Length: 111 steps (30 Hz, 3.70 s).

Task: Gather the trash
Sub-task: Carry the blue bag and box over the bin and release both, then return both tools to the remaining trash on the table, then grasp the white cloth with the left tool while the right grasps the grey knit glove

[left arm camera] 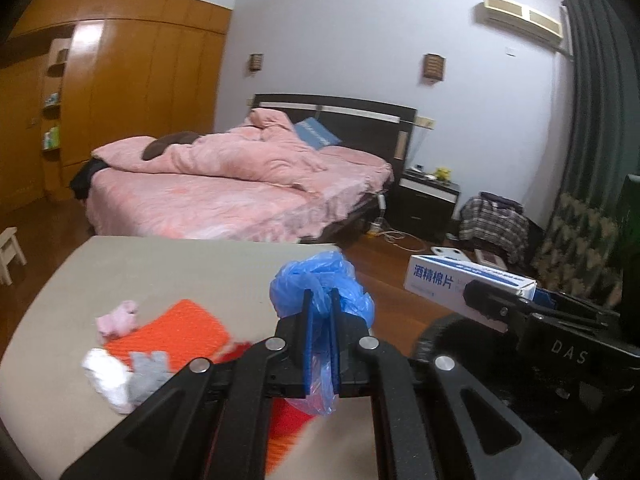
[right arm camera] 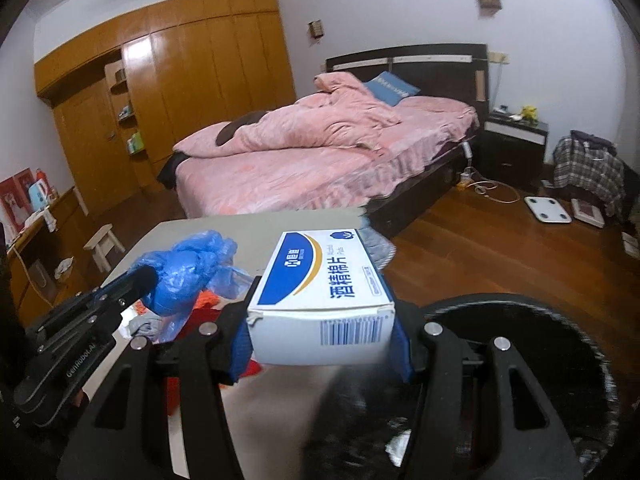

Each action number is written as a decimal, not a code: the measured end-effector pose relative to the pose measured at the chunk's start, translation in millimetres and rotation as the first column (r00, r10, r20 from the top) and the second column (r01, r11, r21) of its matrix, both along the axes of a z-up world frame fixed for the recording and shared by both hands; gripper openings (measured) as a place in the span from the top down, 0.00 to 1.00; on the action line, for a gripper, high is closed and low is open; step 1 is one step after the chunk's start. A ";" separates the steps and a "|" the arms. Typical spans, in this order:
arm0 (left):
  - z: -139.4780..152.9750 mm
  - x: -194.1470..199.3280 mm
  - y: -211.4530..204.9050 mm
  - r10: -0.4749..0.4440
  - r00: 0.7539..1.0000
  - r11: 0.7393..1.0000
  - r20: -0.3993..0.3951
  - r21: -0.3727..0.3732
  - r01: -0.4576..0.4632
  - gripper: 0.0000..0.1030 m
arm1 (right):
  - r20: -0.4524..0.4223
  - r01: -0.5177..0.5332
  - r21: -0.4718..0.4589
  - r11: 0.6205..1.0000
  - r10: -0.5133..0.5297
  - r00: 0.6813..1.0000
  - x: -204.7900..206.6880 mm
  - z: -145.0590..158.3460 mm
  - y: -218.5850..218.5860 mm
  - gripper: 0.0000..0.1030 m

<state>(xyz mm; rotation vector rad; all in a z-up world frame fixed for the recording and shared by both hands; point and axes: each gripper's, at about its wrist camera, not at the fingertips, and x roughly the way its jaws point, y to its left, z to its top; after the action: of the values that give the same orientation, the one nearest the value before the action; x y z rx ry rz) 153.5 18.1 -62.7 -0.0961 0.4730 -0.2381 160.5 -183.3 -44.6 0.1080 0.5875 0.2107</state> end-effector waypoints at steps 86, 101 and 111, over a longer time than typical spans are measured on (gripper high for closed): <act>-85.0 -4.7 177.4 0.317 0.933 0.948 -0.168 0.050 -0.313 0.74 | -0.004 -0.191 -0.060 0.980 0.191 0.982 26.6 -62.5 147.1 0.05; -71.9 -26.0 212.5 0.375 0.915 0.927 -0.148 0.090 -0.365 0.74 | 0.010 -0.316 -0.024 0.948 0.317 0.949 29.7 -56.8 213.0 0.06; -78.5 -28.7 229.1 0.397 0.905 0.918 -0.151 0.072 -0.390 0.74 | -0.069 -0.381 -0.050 0.923 0.377 0.924 40.3 -80.3 254.2 0.23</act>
<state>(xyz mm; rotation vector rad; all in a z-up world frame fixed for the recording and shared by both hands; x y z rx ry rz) 124.9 247.1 -141.3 -0.1707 0.6099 0.1794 200.8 70.9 -124.9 -0.0624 0.6697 0.5676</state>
